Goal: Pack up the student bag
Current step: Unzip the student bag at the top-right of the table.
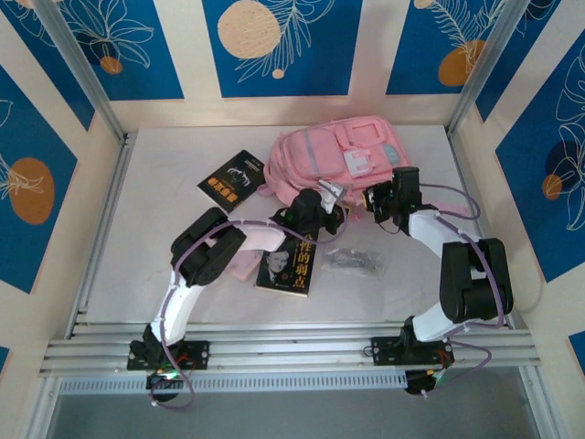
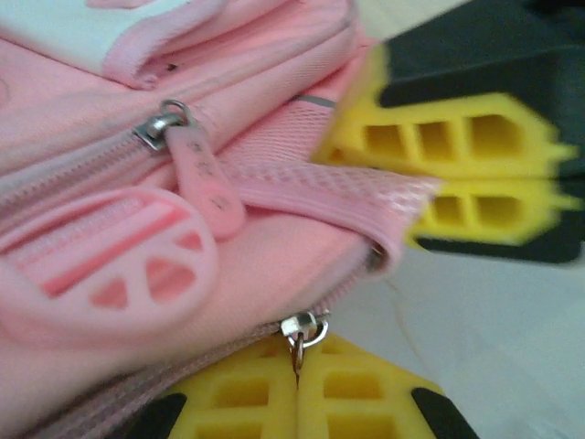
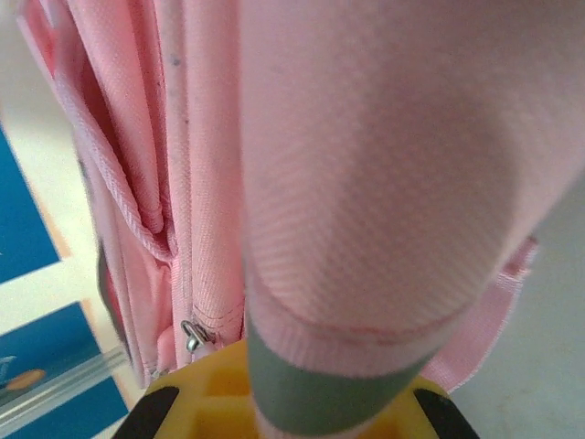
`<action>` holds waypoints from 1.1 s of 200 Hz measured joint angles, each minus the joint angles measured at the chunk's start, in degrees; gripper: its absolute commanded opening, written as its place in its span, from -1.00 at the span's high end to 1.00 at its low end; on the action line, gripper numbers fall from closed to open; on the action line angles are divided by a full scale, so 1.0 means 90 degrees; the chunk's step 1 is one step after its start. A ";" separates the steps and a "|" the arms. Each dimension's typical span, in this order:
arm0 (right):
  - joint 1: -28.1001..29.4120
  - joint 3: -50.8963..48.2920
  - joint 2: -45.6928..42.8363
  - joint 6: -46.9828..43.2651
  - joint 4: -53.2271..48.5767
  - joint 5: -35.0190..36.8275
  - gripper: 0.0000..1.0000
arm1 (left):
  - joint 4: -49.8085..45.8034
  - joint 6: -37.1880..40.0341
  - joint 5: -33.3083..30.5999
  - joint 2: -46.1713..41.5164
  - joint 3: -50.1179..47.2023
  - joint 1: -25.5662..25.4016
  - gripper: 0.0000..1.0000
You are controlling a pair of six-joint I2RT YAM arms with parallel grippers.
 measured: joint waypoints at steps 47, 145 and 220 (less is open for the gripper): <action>-0.0347 0.0202 0.0000 -0.0809 -0.0746 -0.0396 1.00 | -0.0192 -0.0534 0.1073 -0.0651 -0.0629 0.0423 1.00; -0.0911 0.1399 0.0381 -0.2980 -0.2030 -0.0355 1.00 | -0.4391 0.0627 0.0930 -0.1173 0.0612 0.1557 1.00; -0.1268 0.2346 0.1277 -0.3237 -0.2317 -0.0709 -0.94 | -0.5850 0.0308 0.1285 -0.1236 0.1554 0.1268 1.00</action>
